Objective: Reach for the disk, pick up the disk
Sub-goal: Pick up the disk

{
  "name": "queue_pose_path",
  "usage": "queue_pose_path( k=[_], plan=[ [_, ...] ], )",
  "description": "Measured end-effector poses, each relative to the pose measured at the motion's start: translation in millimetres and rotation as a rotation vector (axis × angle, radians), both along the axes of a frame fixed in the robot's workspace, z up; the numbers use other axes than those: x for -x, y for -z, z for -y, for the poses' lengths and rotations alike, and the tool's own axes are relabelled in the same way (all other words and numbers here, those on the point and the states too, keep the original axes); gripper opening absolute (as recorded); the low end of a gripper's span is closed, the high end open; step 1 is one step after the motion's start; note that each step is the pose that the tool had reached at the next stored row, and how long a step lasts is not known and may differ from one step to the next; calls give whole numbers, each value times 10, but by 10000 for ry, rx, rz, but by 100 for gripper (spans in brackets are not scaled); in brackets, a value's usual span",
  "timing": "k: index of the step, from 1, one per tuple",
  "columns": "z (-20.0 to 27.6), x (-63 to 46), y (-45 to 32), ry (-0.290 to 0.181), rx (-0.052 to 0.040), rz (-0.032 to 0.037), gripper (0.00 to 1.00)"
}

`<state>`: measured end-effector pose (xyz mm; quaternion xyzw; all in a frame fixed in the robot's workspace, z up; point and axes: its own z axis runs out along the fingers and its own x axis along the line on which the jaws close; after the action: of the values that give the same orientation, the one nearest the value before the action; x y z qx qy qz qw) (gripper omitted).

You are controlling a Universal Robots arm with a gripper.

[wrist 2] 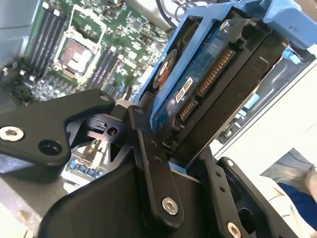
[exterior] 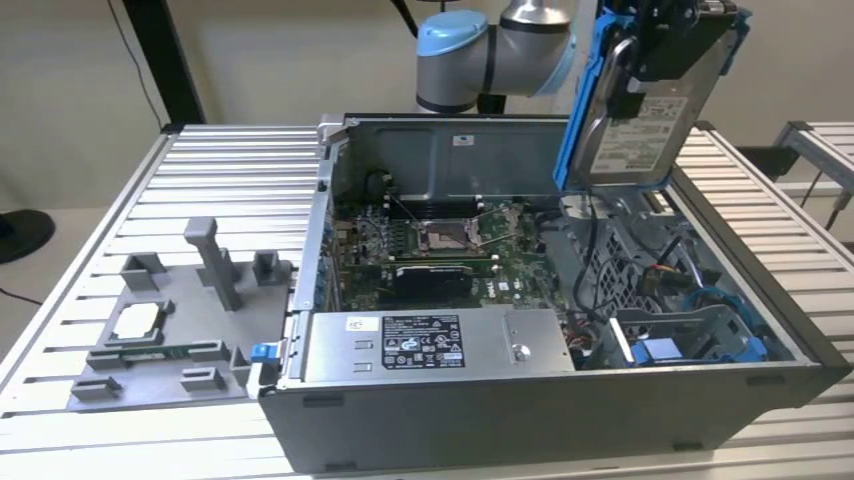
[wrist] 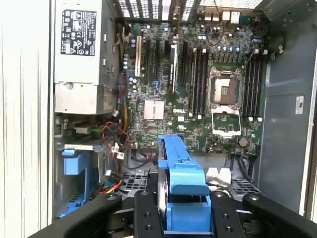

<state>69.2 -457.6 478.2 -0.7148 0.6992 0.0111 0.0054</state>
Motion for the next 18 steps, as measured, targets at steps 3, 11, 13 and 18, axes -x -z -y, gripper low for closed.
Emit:
queue_pose_path(
  k=[3,11,13,18],
  plan=[
    [98,0,1,0,1,0,0],
    [298,-10,14,7,-13,-4,0],
    [328,-23,16,9,-24,-5,0],
    [400,-85,20,8,-46,-16,0]
  ],
)
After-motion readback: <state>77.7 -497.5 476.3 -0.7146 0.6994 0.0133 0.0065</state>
